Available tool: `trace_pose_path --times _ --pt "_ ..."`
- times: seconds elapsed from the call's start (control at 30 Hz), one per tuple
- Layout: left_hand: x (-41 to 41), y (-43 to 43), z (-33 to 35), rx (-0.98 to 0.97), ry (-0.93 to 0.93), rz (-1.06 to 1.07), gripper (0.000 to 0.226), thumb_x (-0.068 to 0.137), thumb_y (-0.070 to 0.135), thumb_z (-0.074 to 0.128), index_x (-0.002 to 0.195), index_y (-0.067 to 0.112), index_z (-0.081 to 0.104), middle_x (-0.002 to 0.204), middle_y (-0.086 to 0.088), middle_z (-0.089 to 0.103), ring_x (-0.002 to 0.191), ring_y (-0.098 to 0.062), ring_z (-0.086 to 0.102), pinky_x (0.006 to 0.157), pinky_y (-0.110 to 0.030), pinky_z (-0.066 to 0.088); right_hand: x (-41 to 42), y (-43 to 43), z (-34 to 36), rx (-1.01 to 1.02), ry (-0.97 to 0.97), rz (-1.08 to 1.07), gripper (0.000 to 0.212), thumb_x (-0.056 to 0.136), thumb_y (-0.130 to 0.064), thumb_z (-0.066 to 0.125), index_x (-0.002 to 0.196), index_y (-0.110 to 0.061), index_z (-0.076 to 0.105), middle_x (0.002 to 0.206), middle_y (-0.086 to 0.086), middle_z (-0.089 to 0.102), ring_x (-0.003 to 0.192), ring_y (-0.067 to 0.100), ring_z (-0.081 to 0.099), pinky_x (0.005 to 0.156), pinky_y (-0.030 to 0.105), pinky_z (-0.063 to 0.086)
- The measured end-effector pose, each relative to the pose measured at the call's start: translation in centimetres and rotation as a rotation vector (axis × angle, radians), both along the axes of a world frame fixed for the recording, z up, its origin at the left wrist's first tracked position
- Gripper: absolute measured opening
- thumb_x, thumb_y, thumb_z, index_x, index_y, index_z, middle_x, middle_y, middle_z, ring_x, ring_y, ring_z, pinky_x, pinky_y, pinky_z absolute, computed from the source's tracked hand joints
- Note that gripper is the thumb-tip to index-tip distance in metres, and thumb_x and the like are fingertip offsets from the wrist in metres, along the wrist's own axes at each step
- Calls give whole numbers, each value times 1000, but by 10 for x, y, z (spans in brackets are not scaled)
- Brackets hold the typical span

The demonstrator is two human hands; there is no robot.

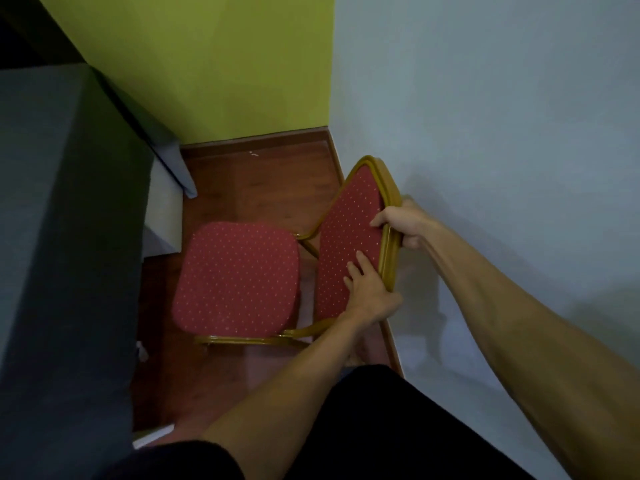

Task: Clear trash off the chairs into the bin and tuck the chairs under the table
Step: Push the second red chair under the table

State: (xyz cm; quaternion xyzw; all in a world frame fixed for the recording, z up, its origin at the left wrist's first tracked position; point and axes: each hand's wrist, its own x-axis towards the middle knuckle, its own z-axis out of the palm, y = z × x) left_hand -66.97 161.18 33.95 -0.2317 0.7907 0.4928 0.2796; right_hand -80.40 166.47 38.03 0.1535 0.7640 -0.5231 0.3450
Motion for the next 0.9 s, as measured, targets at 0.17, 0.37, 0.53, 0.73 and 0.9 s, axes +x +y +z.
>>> trace_pose_path --times 0.17,0.37,0.53,0.73,0.9 --pt "-17 -27 3 4 1 117 114 83 14 65 158 17 -21 168 -14 -15 155 -38 -9 124 -46 11 -18 -34 -1 6 62 77 32 84 0 72 115 -5 68 101 15 75 92 30 73 78 43 62" --pt "-14 -79 -2 -42 9 302 111 78 12 63 160 23 -11 170 -9 -3 157 -31 2 125 -46 18 -25 -92 -12 -56 93 240 15 85 -11 78 98 -11 70 97 14 77 85 29 76 74 47 63" --pt "3 -114 -1 -149 110 575 101 71 13 62 160 23 16 161 -6 31 148 -29 32 119 -44 33 -20 -142 -6 -64 83 446 20 85 -25 81 94 -11 70 91 14 78 79 31 77 65 50 65" --pt "30 -157 -4 -281 96 708 88 77 5 62 157 19 28 148 -12 50 138 -33 45 114 -40 39 -8 -198 -3 -145 -40 608 34 92 -24 75 117 -3 65 97 16 75 86 28 73 61 56 63" --pt "34 -209 -2 -264 32 656 96 78 4 61 161 26 17 146 -12 51 134 -35 49 110 -42 43 -6 -248 -2 -159 -61 636 39 92 -19 74 122 2 62 94 20 74 87 33 74 58 53 62"
